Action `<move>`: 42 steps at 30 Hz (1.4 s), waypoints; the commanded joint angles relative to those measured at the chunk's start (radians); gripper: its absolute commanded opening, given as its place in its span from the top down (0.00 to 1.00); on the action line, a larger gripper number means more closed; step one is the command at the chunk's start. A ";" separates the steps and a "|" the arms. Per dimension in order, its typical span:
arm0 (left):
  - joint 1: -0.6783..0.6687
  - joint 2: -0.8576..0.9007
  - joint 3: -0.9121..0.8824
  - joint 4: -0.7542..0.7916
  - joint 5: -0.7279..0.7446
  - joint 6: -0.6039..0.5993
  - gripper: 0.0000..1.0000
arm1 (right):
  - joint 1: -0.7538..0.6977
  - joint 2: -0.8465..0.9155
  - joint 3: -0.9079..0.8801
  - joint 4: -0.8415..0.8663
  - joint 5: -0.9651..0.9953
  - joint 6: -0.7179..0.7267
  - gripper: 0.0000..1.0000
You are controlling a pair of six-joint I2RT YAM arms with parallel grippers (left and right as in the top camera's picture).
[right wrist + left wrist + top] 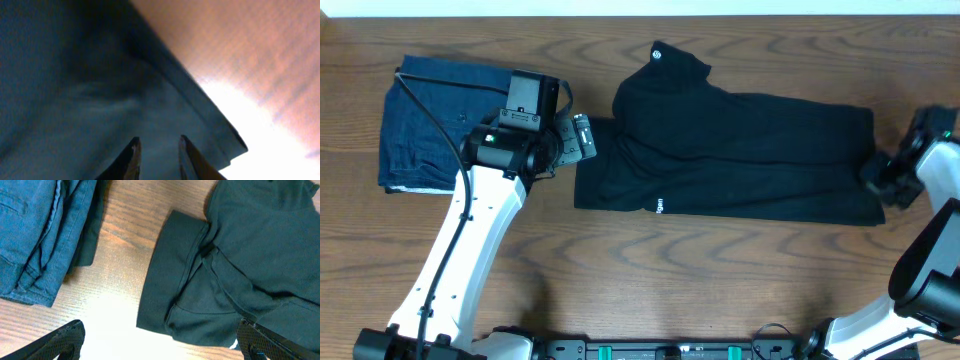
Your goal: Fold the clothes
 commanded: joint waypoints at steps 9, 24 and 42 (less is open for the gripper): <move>0.003 0.007 -0.020 0.019 -0.011 -0.003 0.42 | 0.121 -0.008 0.194 -0.169 -0.280 -0.192 0.72; 0.002 0.238 -0.216 0.077 0.107 -0.058 0.94 | 0.235 -0.006 0.179 -0.167 -0.212 -0.195 0.60; -0.024 0.410 -0.222 0.171 0.154 -0.059 0.94 | 0.235 -0.006 0.167 -0.147 -0.197 -0.195 0.55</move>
